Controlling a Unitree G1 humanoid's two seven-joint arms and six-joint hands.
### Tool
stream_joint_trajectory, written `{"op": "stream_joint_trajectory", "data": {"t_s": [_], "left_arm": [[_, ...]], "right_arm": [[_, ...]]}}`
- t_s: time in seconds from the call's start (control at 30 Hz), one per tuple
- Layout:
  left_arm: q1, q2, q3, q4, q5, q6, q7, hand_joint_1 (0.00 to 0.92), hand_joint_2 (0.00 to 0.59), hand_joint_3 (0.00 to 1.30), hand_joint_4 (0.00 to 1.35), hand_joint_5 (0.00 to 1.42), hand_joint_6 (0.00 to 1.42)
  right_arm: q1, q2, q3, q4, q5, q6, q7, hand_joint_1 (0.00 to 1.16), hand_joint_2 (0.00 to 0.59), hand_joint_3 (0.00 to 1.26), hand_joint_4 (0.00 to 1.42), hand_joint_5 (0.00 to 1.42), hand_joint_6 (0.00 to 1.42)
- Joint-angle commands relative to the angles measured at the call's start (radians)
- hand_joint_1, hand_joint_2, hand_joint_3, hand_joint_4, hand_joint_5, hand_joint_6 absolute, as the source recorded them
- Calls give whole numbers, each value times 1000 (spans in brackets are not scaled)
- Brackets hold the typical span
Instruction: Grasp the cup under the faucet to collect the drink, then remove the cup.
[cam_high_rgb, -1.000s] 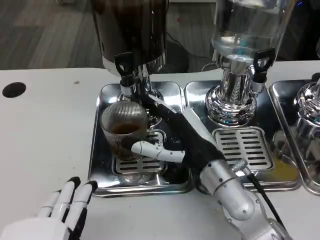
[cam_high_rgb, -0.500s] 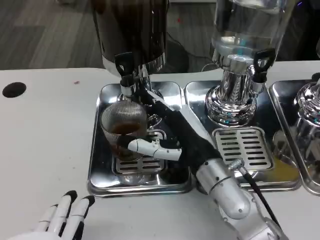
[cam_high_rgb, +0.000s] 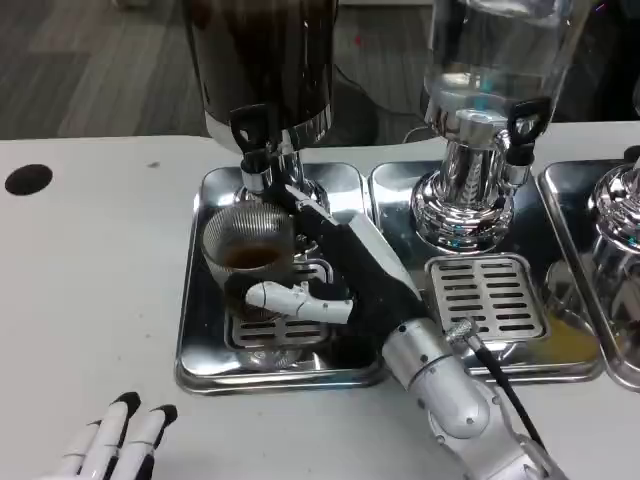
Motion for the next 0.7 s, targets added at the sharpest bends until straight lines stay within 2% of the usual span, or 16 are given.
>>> {"op": "stream_joint_trajectory", "data": {"t_s": [0.03, 0.27, 0.7], "left_arm": [[-1, 5, -1, 3, 3, -8, -5, 0, 85, 124, 0, 91, 303], [-7, 1, -5, -2, 12, 0, -19, 0, 92, 124, 0, 91, 303], [-24, -5, -9, -10, 15, 8, -56, 0, 95, 124, 0, 91, 303]], "right_arm": [[-19, 5, -2, 9, 8, -25, 0, 540, 24, 101, 137, 155, 59], [-22, 0, -13, 28, 18, -45, -2, 566, 21, 183, 221, 226, 100], [-24, -17, -25, 41, 27, -64, 13, 586, 18, 216, 265, 247, 117]]}}
